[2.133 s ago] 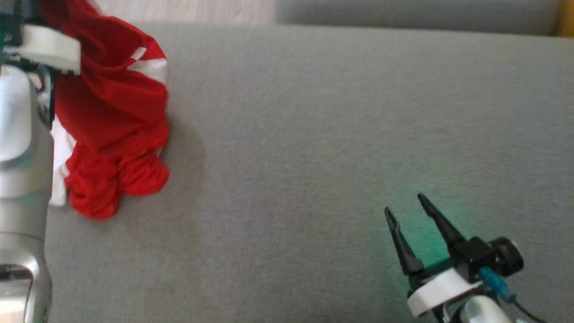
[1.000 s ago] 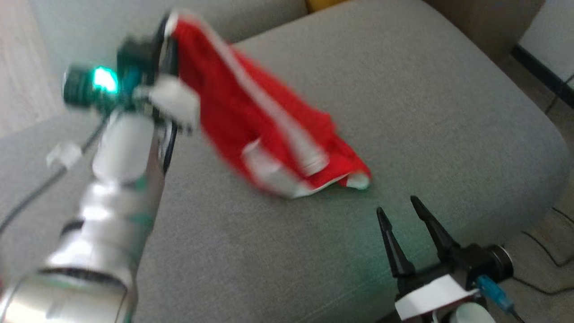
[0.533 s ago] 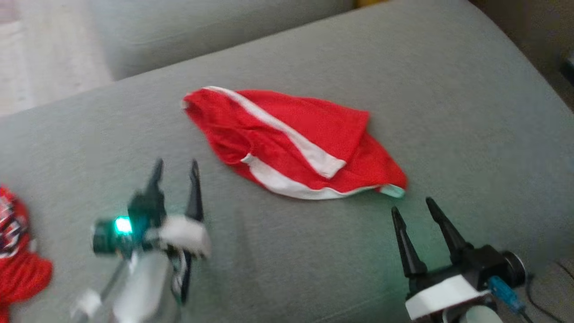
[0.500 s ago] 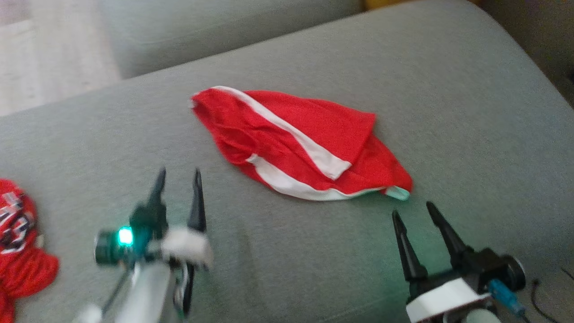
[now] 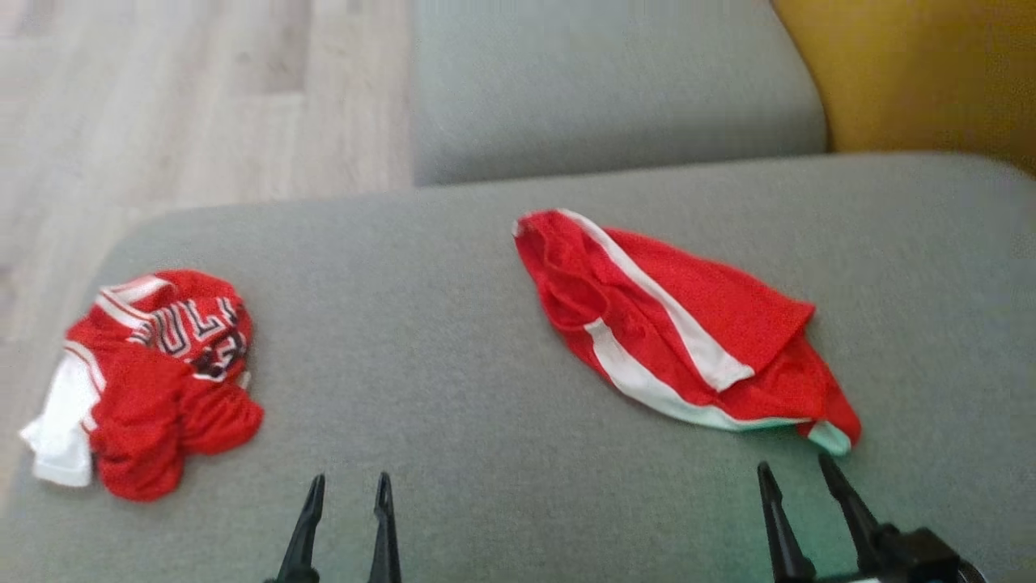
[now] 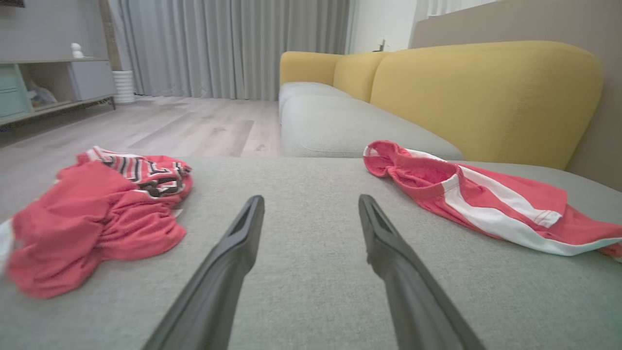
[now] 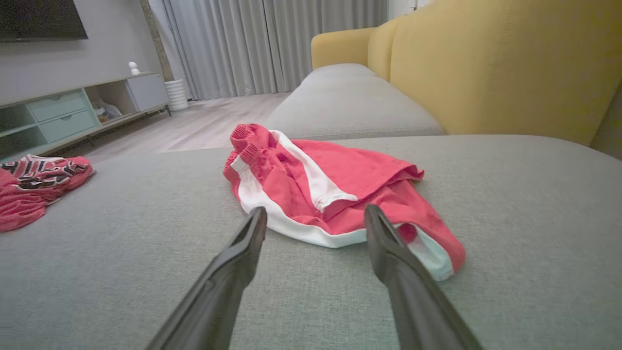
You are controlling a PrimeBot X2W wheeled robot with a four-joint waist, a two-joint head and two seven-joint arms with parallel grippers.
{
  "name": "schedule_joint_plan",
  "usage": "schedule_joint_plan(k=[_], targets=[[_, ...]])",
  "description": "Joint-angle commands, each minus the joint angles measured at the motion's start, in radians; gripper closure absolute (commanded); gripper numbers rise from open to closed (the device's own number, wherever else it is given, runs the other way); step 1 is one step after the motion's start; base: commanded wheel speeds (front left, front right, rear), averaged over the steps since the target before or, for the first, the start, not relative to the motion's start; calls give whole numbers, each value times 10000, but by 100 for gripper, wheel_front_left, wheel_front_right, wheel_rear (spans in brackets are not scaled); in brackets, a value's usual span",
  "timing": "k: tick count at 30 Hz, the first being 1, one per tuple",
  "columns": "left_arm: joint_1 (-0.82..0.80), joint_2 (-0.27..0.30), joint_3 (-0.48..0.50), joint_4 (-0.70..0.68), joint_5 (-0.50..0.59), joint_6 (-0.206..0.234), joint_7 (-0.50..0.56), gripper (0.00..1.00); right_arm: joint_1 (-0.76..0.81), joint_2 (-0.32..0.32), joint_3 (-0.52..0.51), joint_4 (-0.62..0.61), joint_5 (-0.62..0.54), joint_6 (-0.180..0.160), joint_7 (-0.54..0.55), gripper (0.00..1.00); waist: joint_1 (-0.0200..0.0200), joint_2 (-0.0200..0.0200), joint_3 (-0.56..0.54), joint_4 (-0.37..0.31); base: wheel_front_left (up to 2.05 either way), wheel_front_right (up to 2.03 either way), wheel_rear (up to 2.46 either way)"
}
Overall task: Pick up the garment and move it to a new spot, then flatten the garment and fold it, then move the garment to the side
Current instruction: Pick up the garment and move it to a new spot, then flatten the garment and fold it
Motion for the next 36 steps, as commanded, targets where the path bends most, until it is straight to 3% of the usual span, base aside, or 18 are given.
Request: schedule_joint_plan(k=[1,13,36], targets=[[-112,-14,342,-443,149,109,-53,0,-74,-72,172,-371,69,67,-53,0,1,-1,-619,546,0,0,0],[330,-16,1024,-643,892,-96,-53,0,453,-26,-83,-507,108,67,-53,0,1,-1,-978,579,0,0,0],[419,-16,961,-404,1006,-128,-53,0,485,-21,-16,-517,203,67,-53,0,1,-1,-961,584,0,0,0]])
